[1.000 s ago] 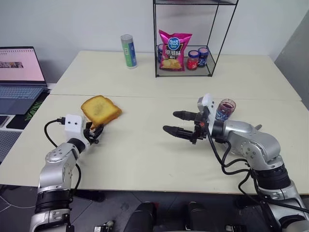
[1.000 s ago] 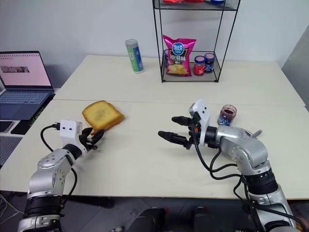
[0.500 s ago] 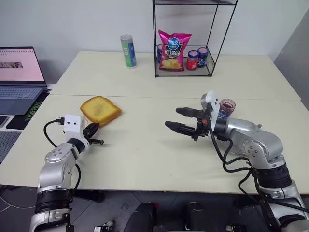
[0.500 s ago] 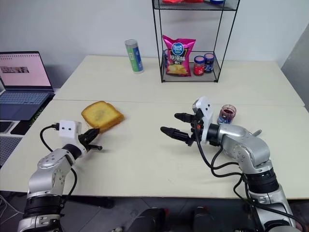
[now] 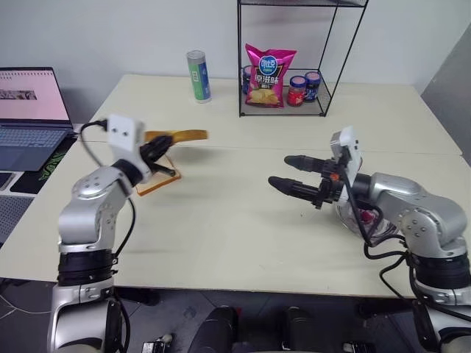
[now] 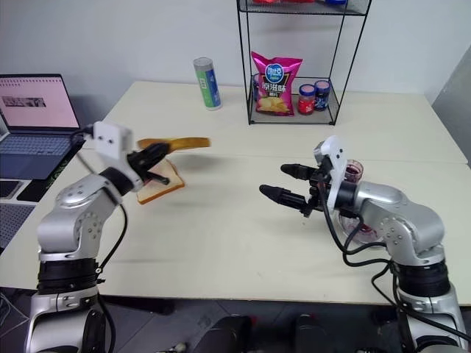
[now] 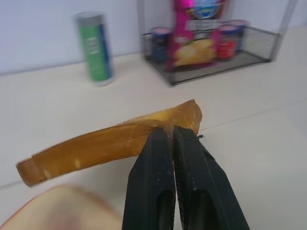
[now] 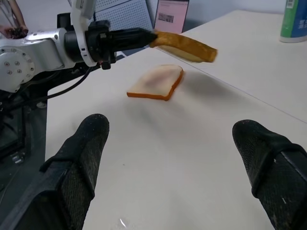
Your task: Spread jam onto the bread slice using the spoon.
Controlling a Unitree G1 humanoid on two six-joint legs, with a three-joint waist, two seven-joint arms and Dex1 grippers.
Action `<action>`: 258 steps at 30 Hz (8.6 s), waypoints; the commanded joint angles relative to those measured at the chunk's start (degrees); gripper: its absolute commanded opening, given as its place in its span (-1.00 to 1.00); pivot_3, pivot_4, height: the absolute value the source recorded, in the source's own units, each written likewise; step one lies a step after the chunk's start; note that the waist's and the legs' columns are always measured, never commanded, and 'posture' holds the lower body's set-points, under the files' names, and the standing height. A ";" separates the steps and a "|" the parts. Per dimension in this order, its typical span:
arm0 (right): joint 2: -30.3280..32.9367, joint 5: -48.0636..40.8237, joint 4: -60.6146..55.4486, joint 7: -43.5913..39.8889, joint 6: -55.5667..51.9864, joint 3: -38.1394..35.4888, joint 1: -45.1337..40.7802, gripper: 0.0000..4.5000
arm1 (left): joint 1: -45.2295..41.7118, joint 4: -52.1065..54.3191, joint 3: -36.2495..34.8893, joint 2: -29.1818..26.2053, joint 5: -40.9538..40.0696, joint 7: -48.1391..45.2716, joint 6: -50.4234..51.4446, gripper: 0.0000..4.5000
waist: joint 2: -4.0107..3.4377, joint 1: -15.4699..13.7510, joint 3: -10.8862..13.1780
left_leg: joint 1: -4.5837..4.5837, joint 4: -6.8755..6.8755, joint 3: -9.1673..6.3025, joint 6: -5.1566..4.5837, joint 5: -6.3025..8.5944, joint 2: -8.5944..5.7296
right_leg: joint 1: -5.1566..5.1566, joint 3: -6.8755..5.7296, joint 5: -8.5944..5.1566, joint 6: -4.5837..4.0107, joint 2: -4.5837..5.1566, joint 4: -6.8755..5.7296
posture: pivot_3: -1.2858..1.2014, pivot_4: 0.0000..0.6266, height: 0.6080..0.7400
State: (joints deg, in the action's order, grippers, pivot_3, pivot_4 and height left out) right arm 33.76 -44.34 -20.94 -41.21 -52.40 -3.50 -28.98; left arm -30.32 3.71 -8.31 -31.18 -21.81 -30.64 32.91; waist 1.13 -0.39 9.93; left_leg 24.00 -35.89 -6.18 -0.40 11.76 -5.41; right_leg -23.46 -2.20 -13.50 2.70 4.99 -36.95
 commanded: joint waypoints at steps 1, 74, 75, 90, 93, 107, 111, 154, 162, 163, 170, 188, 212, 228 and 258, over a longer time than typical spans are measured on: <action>3.95 -5.26 -6.04 -0.11 -3.57 -5.28 2.68 1.00 | 0.26 9.38 8.09 0.40 -4.25 -6.61 6.07 -0.98 | 0.03 0.02 0.03 | 0.00 0.01 0.01 0.00 0.00 0.01 | 0.00 -0.01 0.00 0.00 0.00 -0.01 | 0.03 -0.52 1.00; 3.27 0.11 47.87 8.15 7.15 -28.46 6.82 1.00 | -6.01 10.23 26.50 11.53 4.76 -19.72 -2.30 0.99 | -0.28 0.46 0.31 | -0.16 -0.18 0.43 -0.24 -0.15 0.06 | 0.25 0.16 -0.01 0.26 -0.02 -0.05 | 0.03 -0.52 1.00; 3.23 0.31 48.41 8.03 7.36 -28.50 6.49 1.00 | -5.94 10.56 26.44 11.34 4.74 -19.58 -1.94 0.99 | -0.29 0.47 0.31 | -0.17 -0.18 0.44 -0.24 -0.15 0.07 | 0.25 0.17 0.00 0.28 -0.02 -0.05 | 0.03 -0.52 1.00; 2.55 0.95 50.36 6.70 9.30 -28.68 5.97 0.11 | -6.76 10.31 26.20 11.00 4.68 -19.53 -1.03 1.00 | -0.29 0.48 0.31 | -0.18 -0.20 0.46 -0.26 -0.16 0.07 | 0.26 0.20 0.03 0.32 -0.02 -0.05 | 0.03 -0.52 1.00; 2.38 1.54 50.53 6.61 10.09 -28.57 5.88 -0.19 | -6.65 10.21 26.34 11.08 4.75 -19.52 -1.07 1.00 | -0.29 0.48 0.31 | -0.18 -0.20 0.46 -0.26 -0.16 0.06 | 0.26 0.21 0.03 0.32 -0.02 -0.05 | 0.03 -0.52 1.00; 1.54 2.61 50.37 7.61 12.26 -29.59 5.97 -0.99 | -6.47 10.39 26.75 11.32 4.75 -19.77 -1.17 1.00 | -0.29 0.46 0.31 | -0.19 -0.21 0.46 -0.26 -0.17 0.06 | 0.27 0.22 0.06 0.30 -0.02 -0.05 | 0.03 -0.52 1.00; 1.75 1.20 46.16 7.44 10.17 -29.87 7.35 -0.99 | -6.52 10.28 26.39 11.03 4.73 -19.93 -1.25 1.00 | -0.29 0.46 0.31 | -0.19 -0.21 0.45 -0.26 -0.17 0.06 | 0.27 0.21 0.19 0.08 -0.02 -0.06 | 0.03 -0.52 1.00; -10.86 28.41 50.89 22.61 47.44 -9.05 -18.66 -0.99 | -4.22 12.29 18.04 9.99 1.78 -12.95 2.20 1.00 | -0.46 0.73 0.38 | -0.17 -0.18 0.38 -0.15 -0.23 0.02 | 0.15 0.25 0.24 0.04 -0.11 -0.13 | 0.03 -0.52 1.00; -11.68 28.73 49.48 22.54 47.28 -9.05 -15.64 -0.99 | -3.95 12.82 18.17 9.85 1.48 -12.70 2.48 1.00 | -0.46 0.75 0.38 | -0.17 -0.18 0.37 -0.14 -0.24 0.02 | 0.15 0.26 0.24 0.04 -0.11 -0.14 | 0.03 -0.52 1.00; -11.78 28.72 49.10 22.49 47.05 -9.06 -15.21 -0.99 | -3.91 12.91 18.20 9.84 1.42 -12.65 2.54 1.00 | -0.46 0.75 0.38 | -0.18 -0.18 0.37 -0.14 -0.24 0.02 | 0.15 0.27 0.25 0.04 -0.11 -0.14 | 0.03 -0.52 1.00; -12.40 28.68 46.48 22.67 45.79 -8.93 -11.57 -0.99 | -3.80 13.18 18.40 9.66 1.12 -12.45 2.73 1.00 | -0.47 0.74 0.38 | -0.18 -0.18 0.36 -0.14 -0.24 0.03 | 0.15 0.27 0.24 0.04 -0.11 -0.15 | 0.03 -0.52 1.00; -13.61 27.96 39.48 22.87 40.70 -9.18 -7.11 -0.99 | -3.52 13.05 18.40 9.42 1.31 -12.03 3.02 1.00 | -0.47 0.71 0.38 | -0.19 -0.18 0.35 -0.14 -0.24 0.03 | 0.15 0.26 0.24 0.04 -0.11 -0.16 | 0.03 -0.52 1.00; -12.56 30.05 38.38 23.81 41.52 -8.83 -4.38 -0.99 | -3.28 12.25 18.26 9.15 1.70 -10.57 2.43 1.00 | -0.47 0.70 0.37 | -0.22 -0.18 0.36 -0.14 -0.24 0.03 | 0.18 0.27 0.24 0.04 -0.12 -0.16 | 0.03 -0.52 1.00; -12.65 27.94 33.12 23.93 33.39 -9.72 0.27 -0.99 | -2.55 12.96 17.98 8.63 1.36 -9.74 2.88 1.00 | -0.48 0.64 0.37 | -0.24 -0.19 0.33 -0.13 -0.25 0.04 | 0.20 0.24 0.24 0.04 -0.12 -0.17 | 0.03 -0.52 1.00; -2.90 23.53 16.42 19.25 16.80 -11.61 4.71 -0.99 | -3.48 10.67 17.51 8.45 2.67 -8.81 1.04 1.00 | -0.47 0.41 0.37 | -0.21 -0.19 0.32 -0.13 -0.24 0.04 | 0.21 0.22 0.23 0.06 -0.10 -0.15 | 0.03 -0.52 1.00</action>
State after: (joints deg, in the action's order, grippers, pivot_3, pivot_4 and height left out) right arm 29.88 -19.70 -2.03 -21.57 -34.52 -13.48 -24.48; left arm -32.72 13.48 10.68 -22.55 -19.07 -39.43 35.41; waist 0.66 0.01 10.31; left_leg 23.79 -36.08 -5.88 -0.53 11.52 -5.37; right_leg -23.25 -1.99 -13.26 2.75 4.89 -37.10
